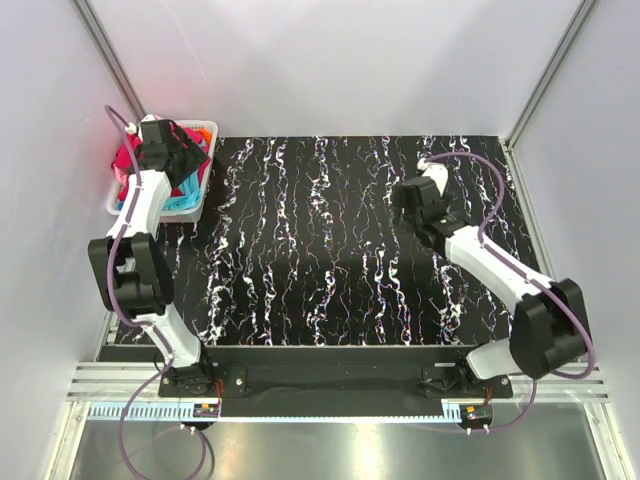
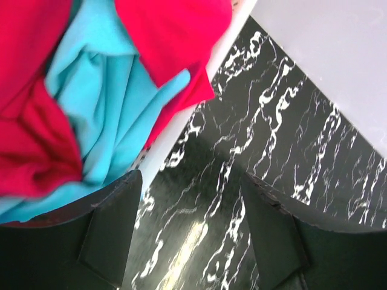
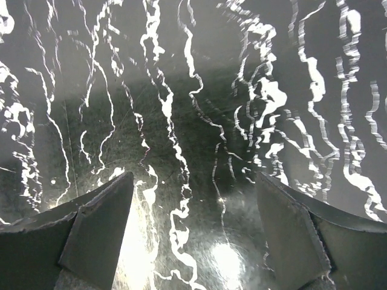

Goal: Fold and stack the t-shirts
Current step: Grab the tshirt from the pile

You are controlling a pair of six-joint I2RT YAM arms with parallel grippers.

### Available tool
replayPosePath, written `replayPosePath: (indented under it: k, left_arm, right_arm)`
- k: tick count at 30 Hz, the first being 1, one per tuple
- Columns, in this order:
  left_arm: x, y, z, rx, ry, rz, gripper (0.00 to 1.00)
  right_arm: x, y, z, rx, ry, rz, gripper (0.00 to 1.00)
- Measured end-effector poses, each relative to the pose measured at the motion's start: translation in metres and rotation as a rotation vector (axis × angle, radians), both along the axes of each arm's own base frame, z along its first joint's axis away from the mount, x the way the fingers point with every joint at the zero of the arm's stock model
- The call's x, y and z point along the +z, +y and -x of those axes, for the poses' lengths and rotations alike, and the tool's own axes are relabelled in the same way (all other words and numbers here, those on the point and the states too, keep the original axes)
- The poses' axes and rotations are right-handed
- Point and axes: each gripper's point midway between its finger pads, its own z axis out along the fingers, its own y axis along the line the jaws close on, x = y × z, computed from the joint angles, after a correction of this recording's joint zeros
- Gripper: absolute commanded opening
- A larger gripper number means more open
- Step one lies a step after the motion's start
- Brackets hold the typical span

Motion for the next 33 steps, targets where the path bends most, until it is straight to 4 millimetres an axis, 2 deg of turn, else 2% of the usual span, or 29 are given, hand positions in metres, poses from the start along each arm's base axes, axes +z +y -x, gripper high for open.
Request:
replayPosePath:
  k: [4,9,15,19,27,31,32,33]
  left_arm:
    - [-0.011,0.002,-0.019,0.024,-0.032,0.022,0.71]
    - [-0.002,0.012,-0.040,0.074,-0.120,0.012,0.67]
    - [0.001,0.026,-0.053,0.143,-0.164,-0.016,0.65]
    - [-0.008,0.034,-0.056,0.178,-0.152,-0.037,0.64]
    - [-0.021,0.041,-0.061,0.210,-0.145,-0.058,0.64]
    - [-0.030,0.043,-0.075,0.211,-0.150,-0.058,0.49]
    - [-0.032,0.044,-0.078,0.212,-0.148,-0.059,0.31]
    - [-0.035,0.044,-0.080,0.216,-0.147,-0.055,0.22]
  right_arm:
    - [-0.024,0.010,-0.008,0.026,0.047,-0.004,0.89]
    - [-0.044,0.022,-0.020,0.051,0.088,-0.011,0.89]
    - [-0.060,0.029,-0.028,0.062,0.116,-0.011,0.89]
    - [-0.066,0.030,-0.030,0.064,0.128,-0.009,0.89]
    - [-0.059,0.036,-0.037,0.074,0.109,-0.028,0.89]
    - [-0.062,0.038,-0.040,0.074,0.111,-0.027,0.89]
    - [-0.064,0.038,-0.040,0.074,0.113,-0.026,0.89]
    - [-0.066,0.038,-0.040,0.074,0.118,-0.024,0.89]
